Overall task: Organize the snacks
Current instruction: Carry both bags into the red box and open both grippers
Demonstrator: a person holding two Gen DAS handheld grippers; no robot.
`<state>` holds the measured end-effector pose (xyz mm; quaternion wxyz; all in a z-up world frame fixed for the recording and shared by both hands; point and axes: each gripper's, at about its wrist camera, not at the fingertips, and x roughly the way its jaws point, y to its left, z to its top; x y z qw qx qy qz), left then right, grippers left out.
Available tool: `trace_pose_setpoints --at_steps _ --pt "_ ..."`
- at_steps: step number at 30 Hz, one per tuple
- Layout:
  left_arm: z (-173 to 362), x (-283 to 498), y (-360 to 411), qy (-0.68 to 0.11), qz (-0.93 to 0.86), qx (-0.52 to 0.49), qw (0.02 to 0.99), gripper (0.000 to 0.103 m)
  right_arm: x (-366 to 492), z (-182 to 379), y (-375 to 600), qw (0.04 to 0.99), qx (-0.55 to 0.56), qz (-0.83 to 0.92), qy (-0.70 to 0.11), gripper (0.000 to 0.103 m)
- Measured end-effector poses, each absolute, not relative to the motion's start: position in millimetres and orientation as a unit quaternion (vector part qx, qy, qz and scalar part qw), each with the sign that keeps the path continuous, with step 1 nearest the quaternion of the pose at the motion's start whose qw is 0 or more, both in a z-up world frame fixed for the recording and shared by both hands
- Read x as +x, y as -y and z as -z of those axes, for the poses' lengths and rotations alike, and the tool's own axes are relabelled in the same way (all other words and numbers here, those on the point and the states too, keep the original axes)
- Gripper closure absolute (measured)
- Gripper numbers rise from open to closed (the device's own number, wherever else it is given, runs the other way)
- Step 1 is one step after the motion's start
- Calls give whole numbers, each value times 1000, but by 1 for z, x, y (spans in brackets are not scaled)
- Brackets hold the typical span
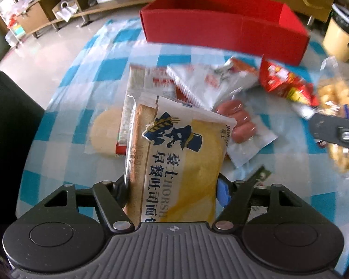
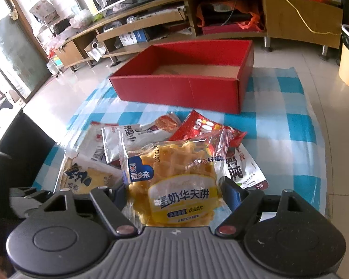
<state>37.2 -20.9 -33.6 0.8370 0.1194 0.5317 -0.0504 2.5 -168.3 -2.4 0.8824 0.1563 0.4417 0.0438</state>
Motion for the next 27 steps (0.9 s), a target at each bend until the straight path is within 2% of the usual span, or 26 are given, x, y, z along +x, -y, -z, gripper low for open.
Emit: trace_pose_setpoints --at_steps 12,27 --pt "-4 56 13 -498 84 75 860 28 7 -4 161 890 140 -41 -432 27" --pt "-49 155 60 -429 103 69 895 28 85 -35 187 909 159 -9 -384 27"
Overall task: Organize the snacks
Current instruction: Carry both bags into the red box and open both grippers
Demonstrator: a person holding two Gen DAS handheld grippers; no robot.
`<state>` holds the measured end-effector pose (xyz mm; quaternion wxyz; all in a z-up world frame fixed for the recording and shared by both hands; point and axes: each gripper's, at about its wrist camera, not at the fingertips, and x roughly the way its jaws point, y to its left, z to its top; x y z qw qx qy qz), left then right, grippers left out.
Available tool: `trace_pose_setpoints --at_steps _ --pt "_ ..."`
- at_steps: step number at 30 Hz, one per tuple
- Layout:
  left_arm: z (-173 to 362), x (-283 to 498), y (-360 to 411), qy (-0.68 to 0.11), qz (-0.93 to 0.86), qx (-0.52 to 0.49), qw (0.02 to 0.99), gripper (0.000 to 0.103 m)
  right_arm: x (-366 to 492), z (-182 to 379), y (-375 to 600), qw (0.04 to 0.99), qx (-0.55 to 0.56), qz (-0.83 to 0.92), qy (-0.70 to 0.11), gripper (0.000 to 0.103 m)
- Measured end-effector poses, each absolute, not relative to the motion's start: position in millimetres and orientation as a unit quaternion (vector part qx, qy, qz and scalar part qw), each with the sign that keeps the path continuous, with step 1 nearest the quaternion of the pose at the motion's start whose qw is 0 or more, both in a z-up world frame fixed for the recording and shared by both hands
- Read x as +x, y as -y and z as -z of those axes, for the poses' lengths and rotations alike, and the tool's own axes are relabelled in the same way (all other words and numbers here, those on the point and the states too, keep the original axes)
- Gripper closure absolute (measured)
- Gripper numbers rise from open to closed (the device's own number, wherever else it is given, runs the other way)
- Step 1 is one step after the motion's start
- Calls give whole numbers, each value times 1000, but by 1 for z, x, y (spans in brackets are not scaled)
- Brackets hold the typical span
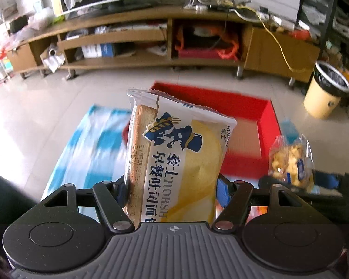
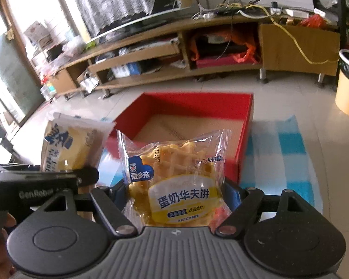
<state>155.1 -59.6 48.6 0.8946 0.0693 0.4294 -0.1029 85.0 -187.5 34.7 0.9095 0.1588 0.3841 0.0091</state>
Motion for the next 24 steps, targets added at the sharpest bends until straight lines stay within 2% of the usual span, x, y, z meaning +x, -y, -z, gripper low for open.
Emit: trace_pose_setpoints --at_steps 6,15,20,24 --pt "-44 216 82 -409 98 63 905 28 141 -36 208 916 156 8 -370 28" --pt "-2 286 99 -381 80 66 919 28 216 3 225 914 151 16 -375 28" --pt "40 303 99 -414 72 90 903 28 234 32 221 910 133 5 -392 28" --pt "51 301 86 -435 71 86 893 28 238 42 209 912 99 4 -398 27"
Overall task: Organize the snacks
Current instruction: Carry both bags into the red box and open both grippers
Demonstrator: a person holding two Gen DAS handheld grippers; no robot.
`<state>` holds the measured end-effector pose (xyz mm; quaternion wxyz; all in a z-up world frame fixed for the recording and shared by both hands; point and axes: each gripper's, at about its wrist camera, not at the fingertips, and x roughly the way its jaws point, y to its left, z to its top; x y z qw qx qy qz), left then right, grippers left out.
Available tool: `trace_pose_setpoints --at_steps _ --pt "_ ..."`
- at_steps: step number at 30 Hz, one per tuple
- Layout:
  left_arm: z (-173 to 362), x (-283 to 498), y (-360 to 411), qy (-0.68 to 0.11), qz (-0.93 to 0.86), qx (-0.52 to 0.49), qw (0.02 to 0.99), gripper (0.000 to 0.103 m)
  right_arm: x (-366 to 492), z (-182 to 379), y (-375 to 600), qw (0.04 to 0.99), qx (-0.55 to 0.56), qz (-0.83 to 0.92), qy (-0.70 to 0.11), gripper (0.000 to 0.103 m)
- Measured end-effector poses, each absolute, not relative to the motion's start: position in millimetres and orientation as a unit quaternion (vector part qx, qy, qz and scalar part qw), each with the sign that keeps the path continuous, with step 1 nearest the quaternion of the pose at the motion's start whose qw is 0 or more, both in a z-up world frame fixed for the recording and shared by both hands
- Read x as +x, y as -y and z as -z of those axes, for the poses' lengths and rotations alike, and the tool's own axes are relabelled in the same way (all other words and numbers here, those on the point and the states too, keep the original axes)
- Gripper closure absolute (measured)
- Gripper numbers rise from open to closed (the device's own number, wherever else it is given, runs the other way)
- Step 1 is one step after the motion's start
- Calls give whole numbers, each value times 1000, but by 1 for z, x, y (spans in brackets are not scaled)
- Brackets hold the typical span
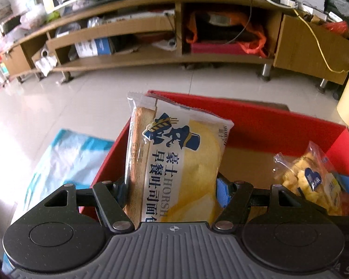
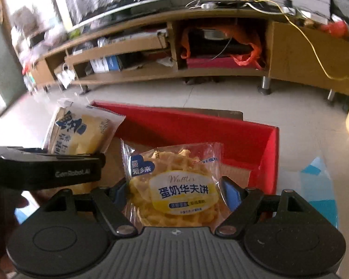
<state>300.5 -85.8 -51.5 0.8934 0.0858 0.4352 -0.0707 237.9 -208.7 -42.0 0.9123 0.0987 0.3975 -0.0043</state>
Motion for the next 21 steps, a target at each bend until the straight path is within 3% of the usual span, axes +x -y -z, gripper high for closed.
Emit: trace_pose_setpoints --at_steps 14,21 --pt "50 270 71 -478 57 97 871 26 219 47 178 908 20 0 -418 26" --pt "12 265 62 -449 66 44 890 16 216 24 198 920 65 7 -385 24"
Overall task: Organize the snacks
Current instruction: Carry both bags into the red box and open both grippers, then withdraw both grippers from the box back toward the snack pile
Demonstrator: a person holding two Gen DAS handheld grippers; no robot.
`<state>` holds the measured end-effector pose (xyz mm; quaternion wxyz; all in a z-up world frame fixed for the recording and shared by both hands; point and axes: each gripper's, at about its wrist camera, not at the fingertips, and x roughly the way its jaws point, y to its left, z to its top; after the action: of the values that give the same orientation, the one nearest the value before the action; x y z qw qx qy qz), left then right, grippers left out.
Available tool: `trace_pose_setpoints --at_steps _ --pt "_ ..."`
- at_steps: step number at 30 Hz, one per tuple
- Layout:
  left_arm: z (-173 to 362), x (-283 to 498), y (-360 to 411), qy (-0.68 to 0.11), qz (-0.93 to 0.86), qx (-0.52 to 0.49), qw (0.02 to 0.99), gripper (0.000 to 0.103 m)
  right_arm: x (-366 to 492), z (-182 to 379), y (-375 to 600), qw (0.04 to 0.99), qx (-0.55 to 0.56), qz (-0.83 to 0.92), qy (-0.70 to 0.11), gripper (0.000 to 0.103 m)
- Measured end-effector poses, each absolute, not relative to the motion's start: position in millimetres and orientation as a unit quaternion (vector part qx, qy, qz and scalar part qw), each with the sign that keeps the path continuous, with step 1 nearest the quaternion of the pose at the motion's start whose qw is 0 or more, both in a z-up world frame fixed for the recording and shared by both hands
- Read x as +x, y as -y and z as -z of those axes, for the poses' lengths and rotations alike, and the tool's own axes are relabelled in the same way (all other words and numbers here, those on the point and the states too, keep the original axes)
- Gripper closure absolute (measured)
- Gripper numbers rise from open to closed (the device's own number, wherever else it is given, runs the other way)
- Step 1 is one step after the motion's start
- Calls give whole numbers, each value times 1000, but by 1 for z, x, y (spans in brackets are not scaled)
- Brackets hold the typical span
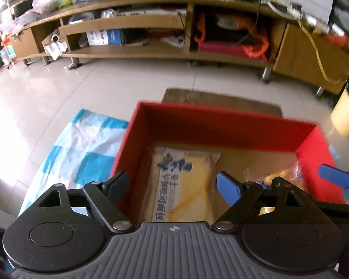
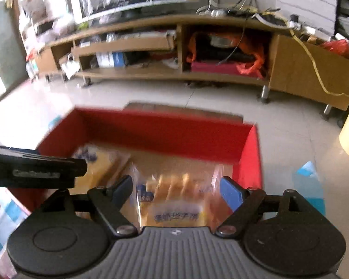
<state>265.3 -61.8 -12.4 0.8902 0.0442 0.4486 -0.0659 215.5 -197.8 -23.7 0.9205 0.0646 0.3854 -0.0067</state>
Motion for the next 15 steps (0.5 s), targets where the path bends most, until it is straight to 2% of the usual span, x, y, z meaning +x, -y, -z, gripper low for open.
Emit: trace_pose_setpoints --at_steps 15 --pt "-22 209 45 -433 72 57 897 12 171 -33 200 926 99 35 -362 24"
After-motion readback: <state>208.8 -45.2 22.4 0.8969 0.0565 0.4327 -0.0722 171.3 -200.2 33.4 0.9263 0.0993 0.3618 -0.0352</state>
